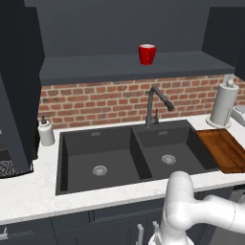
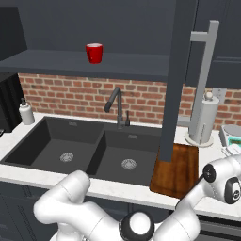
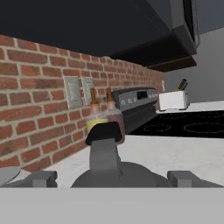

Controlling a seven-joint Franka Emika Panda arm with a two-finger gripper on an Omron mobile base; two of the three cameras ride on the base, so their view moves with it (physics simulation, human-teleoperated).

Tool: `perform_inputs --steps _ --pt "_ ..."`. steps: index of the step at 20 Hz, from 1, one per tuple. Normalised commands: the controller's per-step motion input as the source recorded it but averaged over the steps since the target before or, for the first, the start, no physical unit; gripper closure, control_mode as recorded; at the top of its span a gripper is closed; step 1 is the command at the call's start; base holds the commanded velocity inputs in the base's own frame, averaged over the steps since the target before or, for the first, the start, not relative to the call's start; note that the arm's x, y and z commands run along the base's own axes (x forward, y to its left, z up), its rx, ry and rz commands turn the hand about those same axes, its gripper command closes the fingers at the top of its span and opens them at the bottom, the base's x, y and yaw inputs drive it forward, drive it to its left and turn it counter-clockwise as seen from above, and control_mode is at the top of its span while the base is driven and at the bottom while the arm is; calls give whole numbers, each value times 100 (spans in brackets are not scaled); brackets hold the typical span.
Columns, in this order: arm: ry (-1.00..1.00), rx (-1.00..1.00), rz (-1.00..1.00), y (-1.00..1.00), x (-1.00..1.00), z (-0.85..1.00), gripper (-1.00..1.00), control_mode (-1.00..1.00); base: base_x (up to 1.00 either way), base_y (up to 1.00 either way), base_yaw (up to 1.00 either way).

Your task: Pick the kettle from the counter and place it on the tray. Then pick the mug from the cabinet and place it on the tray. Then close the cabinet doors.

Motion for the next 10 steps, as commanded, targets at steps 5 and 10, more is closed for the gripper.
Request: perform_inputs --steps 5,10 --pt "0 0 0 -2 8 -12 -100 -100 0 0 0" --pt "0 0 0 0 4 -10 -100 -100 0 0 0"
